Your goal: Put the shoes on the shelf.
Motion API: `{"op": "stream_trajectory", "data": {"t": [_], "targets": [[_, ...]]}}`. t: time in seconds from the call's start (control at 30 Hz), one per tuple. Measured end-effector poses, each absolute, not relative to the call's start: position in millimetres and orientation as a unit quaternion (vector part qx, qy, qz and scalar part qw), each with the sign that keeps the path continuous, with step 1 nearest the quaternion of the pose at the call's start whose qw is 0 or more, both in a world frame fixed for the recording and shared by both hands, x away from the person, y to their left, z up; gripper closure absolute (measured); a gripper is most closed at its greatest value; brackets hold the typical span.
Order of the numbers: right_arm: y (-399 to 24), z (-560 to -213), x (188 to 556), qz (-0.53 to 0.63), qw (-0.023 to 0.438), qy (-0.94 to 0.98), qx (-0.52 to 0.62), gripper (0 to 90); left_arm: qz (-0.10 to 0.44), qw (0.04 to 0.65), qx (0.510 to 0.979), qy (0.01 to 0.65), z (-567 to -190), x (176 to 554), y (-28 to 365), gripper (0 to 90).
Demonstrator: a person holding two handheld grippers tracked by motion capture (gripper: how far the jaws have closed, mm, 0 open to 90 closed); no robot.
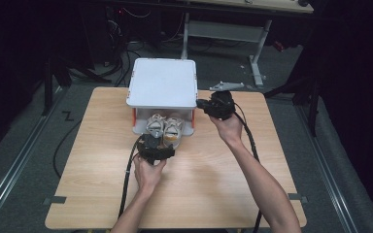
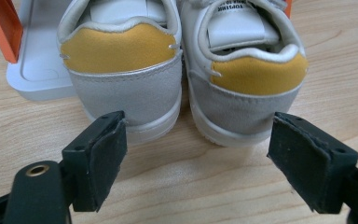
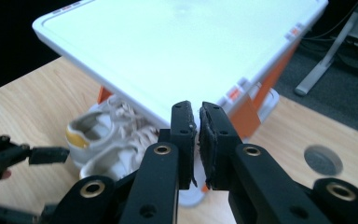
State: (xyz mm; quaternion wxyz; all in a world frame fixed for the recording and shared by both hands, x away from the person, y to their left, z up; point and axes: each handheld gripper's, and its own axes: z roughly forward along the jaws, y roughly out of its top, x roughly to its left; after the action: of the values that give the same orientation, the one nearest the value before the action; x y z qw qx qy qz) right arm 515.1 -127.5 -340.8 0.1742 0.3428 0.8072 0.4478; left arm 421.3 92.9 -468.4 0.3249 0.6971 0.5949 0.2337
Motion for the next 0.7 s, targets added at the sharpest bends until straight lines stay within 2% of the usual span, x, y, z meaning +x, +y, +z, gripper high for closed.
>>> {"op": "stream_trajectory", "data": {"t": [0.3, 0.5, 0.7], "targets": [[-96, -343, 534, 0.418, 0.183, 0.820, 0.346, 82.1, 0.235, 0.322, 0.697, 0.596, -468, 428, 91, 19.3], [-95, -342, 541, 0.415, 0.167, 0.821, 0.353, 81.8, 0.238, 0.325, 0.692, 0.600, -469, 431, 89, 19.8], [-100, -341, 543, 0.417, 0.151, 0.824, 0.353, 85.9, 0.239, 0.319, 0.690, 0.604, -468, 440, 84, 21.1]]}}
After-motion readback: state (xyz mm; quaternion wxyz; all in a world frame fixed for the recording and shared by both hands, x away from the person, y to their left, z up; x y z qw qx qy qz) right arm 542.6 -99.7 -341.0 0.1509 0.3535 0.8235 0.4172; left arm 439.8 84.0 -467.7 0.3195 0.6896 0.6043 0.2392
